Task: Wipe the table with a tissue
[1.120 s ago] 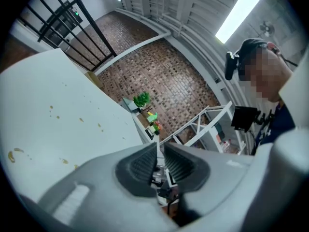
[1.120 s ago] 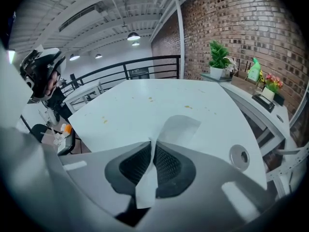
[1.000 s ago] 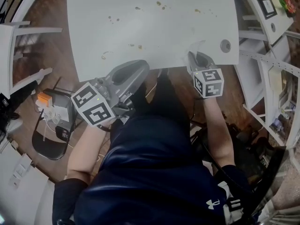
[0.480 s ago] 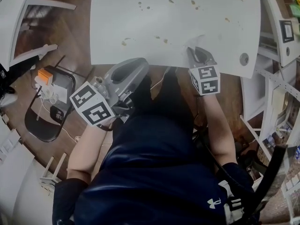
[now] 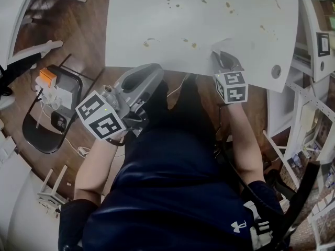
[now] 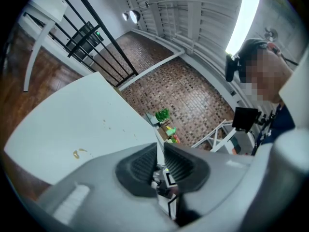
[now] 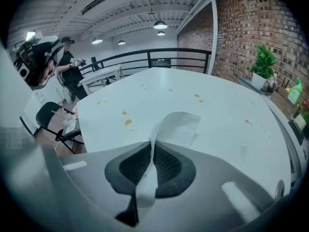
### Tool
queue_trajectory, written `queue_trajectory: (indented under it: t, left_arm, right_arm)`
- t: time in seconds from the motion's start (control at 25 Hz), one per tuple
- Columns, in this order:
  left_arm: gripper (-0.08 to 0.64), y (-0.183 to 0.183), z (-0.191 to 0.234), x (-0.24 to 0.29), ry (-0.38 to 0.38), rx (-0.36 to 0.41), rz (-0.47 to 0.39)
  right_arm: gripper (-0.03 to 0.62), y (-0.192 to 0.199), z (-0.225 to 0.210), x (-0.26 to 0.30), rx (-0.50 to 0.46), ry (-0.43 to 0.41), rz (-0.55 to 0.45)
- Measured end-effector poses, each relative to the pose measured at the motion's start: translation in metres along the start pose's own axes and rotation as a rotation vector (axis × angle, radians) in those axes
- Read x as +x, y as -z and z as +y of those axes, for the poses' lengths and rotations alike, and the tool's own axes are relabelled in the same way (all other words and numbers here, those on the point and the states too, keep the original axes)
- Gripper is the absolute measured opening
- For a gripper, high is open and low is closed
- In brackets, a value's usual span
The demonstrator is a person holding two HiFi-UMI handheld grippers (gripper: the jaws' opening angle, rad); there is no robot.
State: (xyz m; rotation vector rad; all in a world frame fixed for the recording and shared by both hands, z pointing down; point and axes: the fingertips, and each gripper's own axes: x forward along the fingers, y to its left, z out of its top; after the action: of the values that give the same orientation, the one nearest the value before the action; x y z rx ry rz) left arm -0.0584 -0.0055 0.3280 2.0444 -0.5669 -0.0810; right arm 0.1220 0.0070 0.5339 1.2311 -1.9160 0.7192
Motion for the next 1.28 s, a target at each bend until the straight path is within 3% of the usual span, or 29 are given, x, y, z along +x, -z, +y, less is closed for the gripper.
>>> queue_trajectory:
  t: [1.28]
  left_arm:
    - [0.037,-0.016,0.020,-0.037,-0.038,-0.036,-0.101]
  right_arm:
    - [0.023,-0.029,0.034,0.023,-0.077,-0.043,0.019]
